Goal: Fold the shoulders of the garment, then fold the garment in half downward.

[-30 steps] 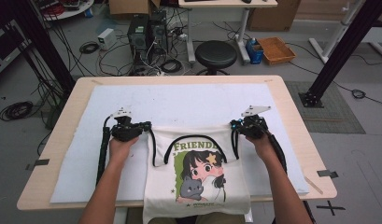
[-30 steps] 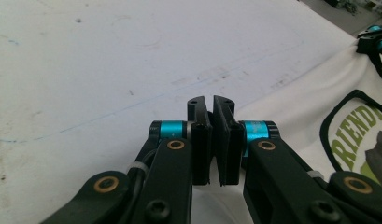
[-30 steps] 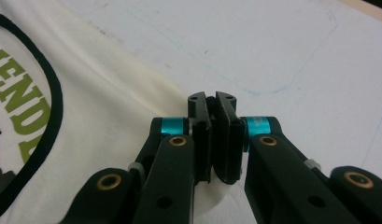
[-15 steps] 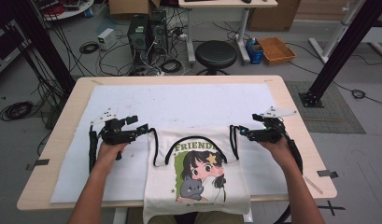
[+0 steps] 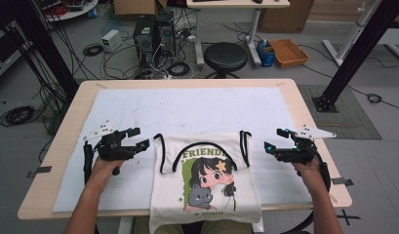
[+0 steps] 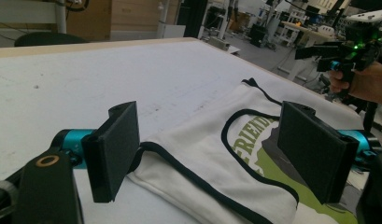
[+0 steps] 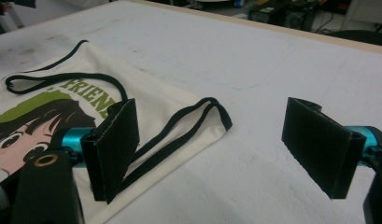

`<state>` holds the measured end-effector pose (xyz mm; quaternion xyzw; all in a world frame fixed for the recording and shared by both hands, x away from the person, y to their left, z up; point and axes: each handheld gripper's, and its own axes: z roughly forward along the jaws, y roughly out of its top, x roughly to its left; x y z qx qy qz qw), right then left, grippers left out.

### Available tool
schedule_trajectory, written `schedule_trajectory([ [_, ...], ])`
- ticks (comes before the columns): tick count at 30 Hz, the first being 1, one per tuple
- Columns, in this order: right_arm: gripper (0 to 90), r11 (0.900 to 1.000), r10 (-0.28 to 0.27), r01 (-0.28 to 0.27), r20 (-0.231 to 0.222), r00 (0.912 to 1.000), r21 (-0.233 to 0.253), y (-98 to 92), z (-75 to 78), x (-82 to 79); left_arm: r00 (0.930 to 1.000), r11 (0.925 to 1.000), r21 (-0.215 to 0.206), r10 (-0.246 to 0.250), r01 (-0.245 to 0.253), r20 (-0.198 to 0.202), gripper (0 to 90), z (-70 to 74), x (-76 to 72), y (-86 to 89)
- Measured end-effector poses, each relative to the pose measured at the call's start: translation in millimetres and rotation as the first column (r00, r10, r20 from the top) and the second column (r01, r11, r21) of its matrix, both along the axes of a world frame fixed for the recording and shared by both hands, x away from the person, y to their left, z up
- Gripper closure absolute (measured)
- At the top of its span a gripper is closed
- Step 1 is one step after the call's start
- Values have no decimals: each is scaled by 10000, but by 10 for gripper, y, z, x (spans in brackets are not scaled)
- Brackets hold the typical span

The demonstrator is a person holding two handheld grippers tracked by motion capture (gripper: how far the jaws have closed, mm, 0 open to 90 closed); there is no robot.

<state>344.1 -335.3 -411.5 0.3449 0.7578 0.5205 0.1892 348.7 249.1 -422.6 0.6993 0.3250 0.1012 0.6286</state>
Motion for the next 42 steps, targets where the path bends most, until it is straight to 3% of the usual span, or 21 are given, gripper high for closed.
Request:
schedule_trajectory([
  [5,144,9999,-137,136,123,9998,59,5,17,-27,9998,9997,123,192,-192,46,215,-8,-46,14],
  [8,143,9997,-231,228,-276,9994,-112,23,-31,-7,9994,9988,344,350,-351,46,215,-16,-56,4],
  [22,144,9996,-272,270,-414,9988,-66,96,-28,34,9977,9966,528,645,-634,-203,215,14,48,-13],
  [26,144,9994,-314,307,-411,9987,-182,121,-3,58,9975,9951,786,627,-600,-316,215,58,93,-64],
  [30,145,9977,161,-202,-619,9980,-651,182,74,145,9982,9898,1365,458,-402,-387,215,115,155,-136],
  [32,148,9930,526,-621,-953,9941,-1003,244,148,241,9982,9877,1528,394,-319,-461,215,133,196,-168],
  [37,149,9863,649,-817,-1183,9908,-1431,322,232,351,9936,9700,2427,429,-165,-1043,215,155,356,-312],
  [42,150,9796,837,-1085,-1476,9855,-1690,397,282,469,9813,9279,3718,442,291,-1872,291,107,595,-538],
])
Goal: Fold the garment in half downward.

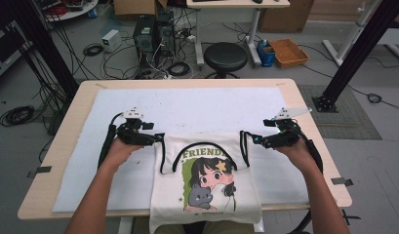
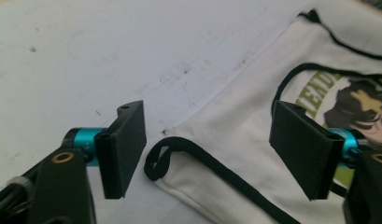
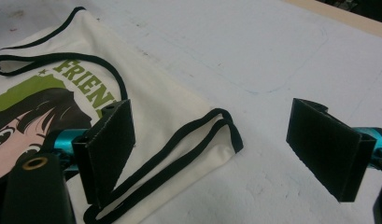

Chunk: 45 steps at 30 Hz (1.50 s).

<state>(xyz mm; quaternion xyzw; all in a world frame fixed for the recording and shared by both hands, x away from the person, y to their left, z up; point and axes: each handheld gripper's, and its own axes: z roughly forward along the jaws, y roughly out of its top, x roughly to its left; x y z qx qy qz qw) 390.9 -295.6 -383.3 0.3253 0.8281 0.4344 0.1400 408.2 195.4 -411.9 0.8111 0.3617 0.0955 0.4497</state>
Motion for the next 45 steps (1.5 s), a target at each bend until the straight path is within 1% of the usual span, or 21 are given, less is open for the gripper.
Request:
schedule_trajectory([
  [5,156,9974,109,-149,-580,9983,-701,73,-1,183,9984,9930,1145,-219,279,-530,366,-99,146,-175],
  [6,156,9951,84,-164,-816,9966,-975,101,-13,257,9968,9861,1616,-279,398,-753,375,-148,165,-221],
  [9,157,9929,85,-205,-1022,9947,-1170,133,-25,317,9954,9773,2034,-420,587,-859,408,-187,160,-251],
  [10,157,9917,91,-231,-1102,9939,-1263,151,-31,342,9945,9711,2258,-585,769,-873,462,-197,151,-261],
  [11,164,9908,173,-330,-1191,9927,-1313,183,-50,386,9942,9659,2432,-712,888,-801,604,-198,139,-272],
  [12,164,9908,173,-330,-1191,9927,-1313,183,-50,386,9937,9615,2553,-854,1013,-728,604,-192,128,-278],
  [13,164,9883,172,-375,-1361,9905,-1480,224,-67,420,9932,9558,2727,-946,1098,-681,799,-180,119,-279],
  [21,263,9721,524,-926,-1854,9813,-2155,479,-33,584,9941,9512,2918,-838,1006,-694,836,-162,96,-295],
  [22,276,9591,668,-1182,-2000,9775,-2573,586,-40,642,9939,9522,2879,-856,1023,-703,837,-162,96,-293],
  [24,291,9534,752,-1309,-2059,9757,-2720,635,-54,669,9941,9539,2827,-851,1007,-670,837,-157,92,-291],
  [29,464,8695,1392,-2583,-2929,9460,-4211,904,-273,756,9939,9600,2590,-950,1065,-564,837,-128,84,-271],
  [30,464,8695,1392,-2583,-2929,9460,-4211,904,-273,756,9937,9608,2550,-985,1091,-543,837,-121,83,-262],
  [31,486,8523,1460,-2760,-3045,9413,-4444,922,-317,760,9940,9635,2459,-952,1055,-537,838,-115,80,-255],
  [32,524,8561,1518,-2760,-2980,9424,-4369,920,-329,760,9941,9662,2356,-941,1043,-539,838,-109,83,-244],
  [33,750,8558,1858,-3060,-3042,9343,-4171,897,-321,741,9947,9713,2169,-886,977,-514,841,-91,91,-220],
  [35,828,8478,2118,-3315,-3088,9273,-4139,892,-316,720,9955,9758,1999,-806,890,-495,843,-83,91,-213],
  [38,865,8401,2002,-3012,-2582,9451,-4510,894,-278,700,9995,9885,1484,-285,302,-140,846,-27,135,-167],
  [42,867,8585,1369,-1761,-1157,9838,-4817,851,-166,763,9976,9932,978,603,-634,341,845,56,216,-103],
  [43,867,8585,1369,-1761,-1157,9838,-4817,851,-166,763,9941,9918,817,936,-978,539,845,75,237,-92],
  [44,866,8715,1014,-1019,-270,9945,-4796,829,-95,787,9896,9911,535,1172,-1219,832,845,83,254,-81],
  [45,866,8754,891,-722,126,9959,-4780,827,-67,781,9896,9911,535,1172,-1219,832,845,83,254,-81],
])
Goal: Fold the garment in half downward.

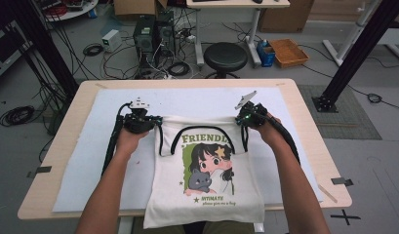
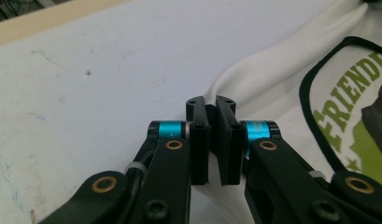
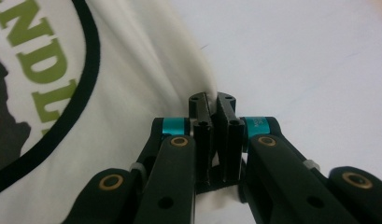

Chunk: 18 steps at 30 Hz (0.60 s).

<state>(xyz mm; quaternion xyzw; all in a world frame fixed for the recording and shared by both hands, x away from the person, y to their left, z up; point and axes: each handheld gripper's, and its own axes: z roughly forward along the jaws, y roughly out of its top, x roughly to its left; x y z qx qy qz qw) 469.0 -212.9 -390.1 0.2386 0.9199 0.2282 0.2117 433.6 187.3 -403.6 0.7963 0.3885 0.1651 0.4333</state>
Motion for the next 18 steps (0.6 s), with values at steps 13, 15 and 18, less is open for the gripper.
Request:
schedule_trajectory([
  [13,864,9830,1625,-1636,189,9865,829,-158,119,-672,9795,9794,-310,-1984,1995,352,843,-41,-574,102],
  [15,863,9773,1925,-1908,-97,9812,918,-171,132,-781,9731,9729,-268,-2291,2298,261,843,-34,-667,109],
  [18,863,9715,2263,-2223,-430,9731,822,-177,138,-890,9604,9605,-12,-2784,2784,62,843,-18,-796,97],
])
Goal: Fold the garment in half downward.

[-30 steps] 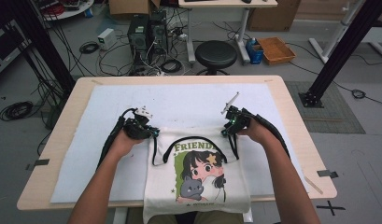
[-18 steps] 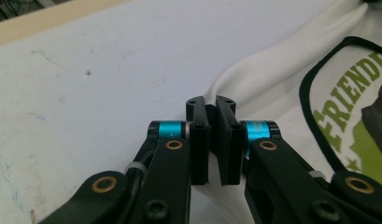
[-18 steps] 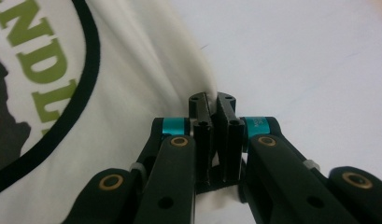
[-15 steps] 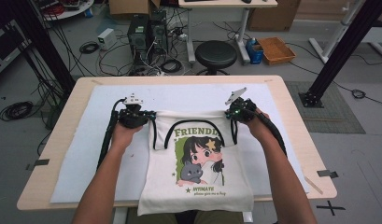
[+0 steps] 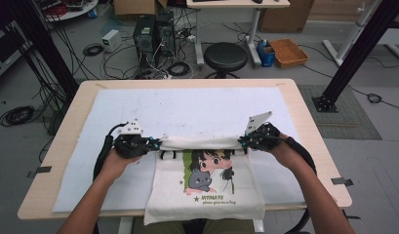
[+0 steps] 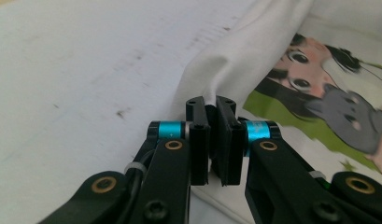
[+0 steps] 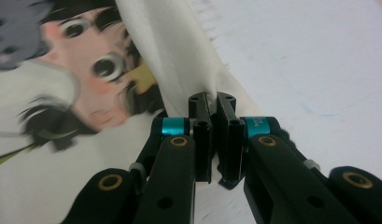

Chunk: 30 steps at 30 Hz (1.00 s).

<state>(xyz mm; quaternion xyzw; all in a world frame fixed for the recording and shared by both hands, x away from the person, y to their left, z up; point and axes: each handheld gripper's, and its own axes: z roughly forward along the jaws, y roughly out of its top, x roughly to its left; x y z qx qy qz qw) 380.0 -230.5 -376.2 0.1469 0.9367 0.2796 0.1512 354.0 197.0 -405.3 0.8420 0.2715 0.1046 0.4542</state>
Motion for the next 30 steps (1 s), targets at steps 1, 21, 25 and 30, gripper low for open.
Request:
schedule_trajectory([
  [1,863,9994,291,-295,-247,9993,-176,-5,5,-84,9998,9997,99,-201,202,-49,842,2,-44,-4],
  [21,398,9880,-614,789,-1316,9894,1326,-134,118,-304,9901,9932,100,1162,-1158,-787,331,103,-187,-8],
  [25,385,9912,-1280,1314,-1483,9806,134,-79,-12,-68,9787,9917,922,1052,-899,-1765,315,-123,-9,-160],
  [30,446,9899,-1406,1309,-2504,9579,-550,-31,-327,115,9752,9913,1272,603,-335,-2128,406,-274,71,-210],
])
